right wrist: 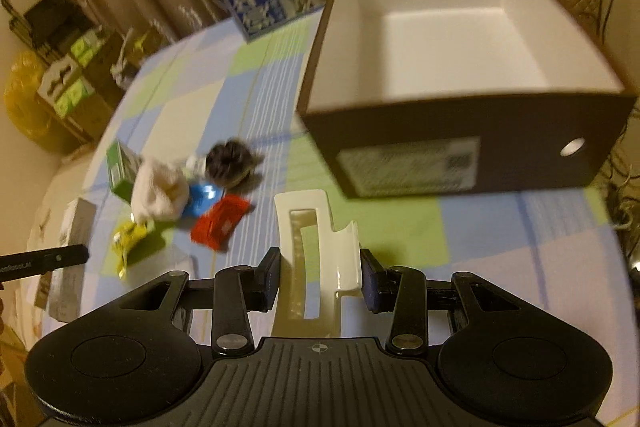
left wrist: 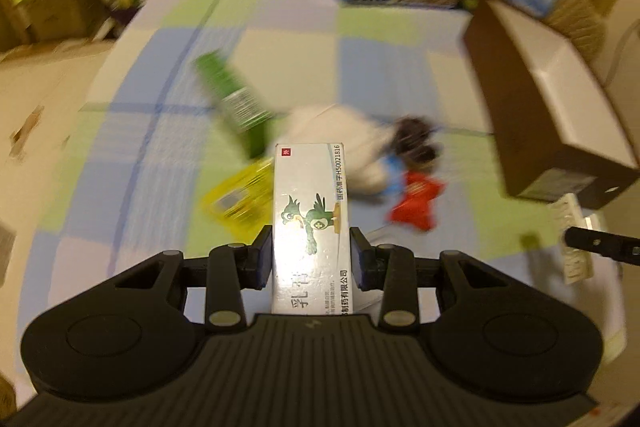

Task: Organize objects
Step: 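Carry both held items into the cardboard box and open both tools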

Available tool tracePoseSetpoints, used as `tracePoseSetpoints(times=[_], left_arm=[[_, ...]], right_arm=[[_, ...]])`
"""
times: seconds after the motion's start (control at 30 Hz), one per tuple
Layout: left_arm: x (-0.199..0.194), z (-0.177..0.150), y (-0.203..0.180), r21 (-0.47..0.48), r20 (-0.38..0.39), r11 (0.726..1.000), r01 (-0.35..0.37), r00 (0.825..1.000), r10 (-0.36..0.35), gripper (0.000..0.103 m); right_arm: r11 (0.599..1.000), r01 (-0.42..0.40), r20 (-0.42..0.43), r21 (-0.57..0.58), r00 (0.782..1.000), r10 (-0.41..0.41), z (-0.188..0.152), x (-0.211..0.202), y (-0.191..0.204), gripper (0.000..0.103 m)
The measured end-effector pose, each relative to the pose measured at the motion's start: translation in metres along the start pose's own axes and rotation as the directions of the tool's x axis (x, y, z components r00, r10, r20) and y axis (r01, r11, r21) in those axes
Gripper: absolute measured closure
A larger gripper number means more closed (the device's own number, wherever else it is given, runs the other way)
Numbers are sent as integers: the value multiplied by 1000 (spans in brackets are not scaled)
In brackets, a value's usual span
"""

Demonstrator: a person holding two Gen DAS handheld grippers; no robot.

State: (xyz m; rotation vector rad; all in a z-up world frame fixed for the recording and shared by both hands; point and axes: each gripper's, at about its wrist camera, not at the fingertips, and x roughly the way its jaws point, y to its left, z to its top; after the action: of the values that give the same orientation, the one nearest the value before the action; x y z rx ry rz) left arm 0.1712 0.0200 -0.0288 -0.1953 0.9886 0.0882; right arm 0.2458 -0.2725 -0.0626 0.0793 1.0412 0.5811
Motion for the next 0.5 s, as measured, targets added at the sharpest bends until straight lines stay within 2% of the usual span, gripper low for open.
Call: tracePoseSetpoints(times=[0.17, 0.4, 0.5], left_arm=[[6, 31, -60, 87, 43, 993, 85, 995, -89, 70], [16, 80, -155, 177, 102, 962, 207, 969, -227, 70], [25, 98, -195, 206, 100, 952, 228, 963, -252, 70]], right_arm=[[1000, -11, 77, 20, 997, 9, 25, -27, -20, 65], [999, 9, 167, 44, 986, -17, 71, -52, -56, 65], [998, 29, 180, 57, 983, -39, 87, -54, -73, 65]])
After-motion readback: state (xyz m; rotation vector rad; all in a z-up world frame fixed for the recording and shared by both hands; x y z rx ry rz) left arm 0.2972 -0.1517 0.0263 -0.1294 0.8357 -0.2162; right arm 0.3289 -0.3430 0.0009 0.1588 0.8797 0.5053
